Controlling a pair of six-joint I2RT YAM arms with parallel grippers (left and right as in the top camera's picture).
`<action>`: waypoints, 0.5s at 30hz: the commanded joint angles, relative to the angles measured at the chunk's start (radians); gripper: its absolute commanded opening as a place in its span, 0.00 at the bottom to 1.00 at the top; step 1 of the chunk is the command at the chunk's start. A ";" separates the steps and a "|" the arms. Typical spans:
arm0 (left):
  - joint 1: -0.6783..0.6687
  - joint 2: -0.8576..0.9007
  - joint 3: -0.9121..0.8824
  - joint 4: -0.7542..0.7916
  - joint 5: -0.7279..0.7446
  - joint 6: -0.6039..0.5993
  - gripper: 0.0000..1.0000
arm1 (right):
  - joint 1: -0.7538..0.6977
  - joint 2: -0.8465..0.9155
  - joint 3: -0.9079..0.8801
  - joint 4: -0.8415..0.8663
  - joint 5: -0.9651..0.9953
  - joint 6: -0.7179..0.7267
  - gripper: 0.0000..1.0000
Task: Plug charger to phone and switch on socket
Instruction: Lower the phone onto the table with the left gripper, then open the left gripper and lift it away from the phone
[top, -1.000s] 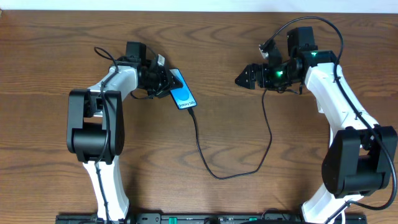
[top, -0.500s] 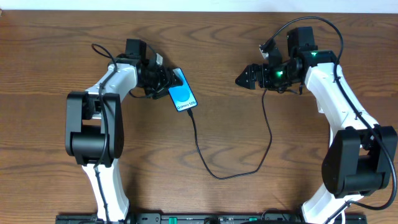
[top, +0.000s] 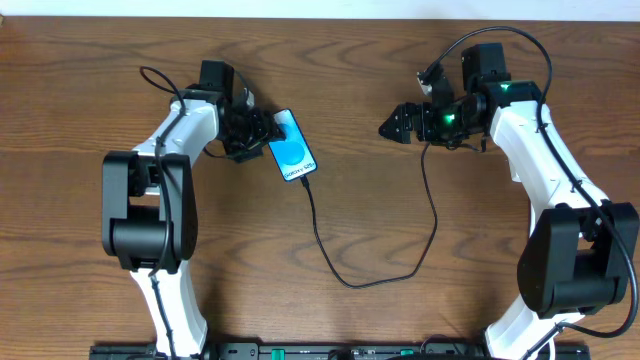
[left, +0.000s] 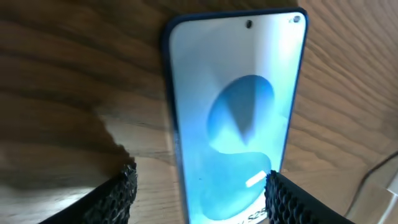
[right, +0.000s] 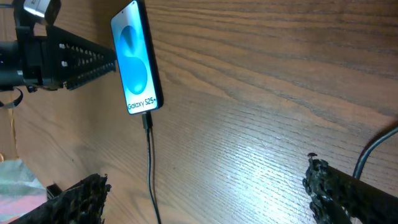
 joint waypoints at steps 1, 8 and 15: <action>0.004 -0.082 -0.019 -0.007 -0.058 0.014 0.68 | 0.002 -0.006 0.014 -0.003 0.002 -0.017 0.99; 0.005 -0.270 -0.019 -0.017 -0.048 0.014 0.68 | 0.002 -0.006 0.014 -0.003 0.002 -0.024 0.98; 0.005 -0.451 -0.019 -0.018 -0.048 -0.010 0.68 | 0.002 -0.006 0.014 -0.003 0.002 -0.024 0.96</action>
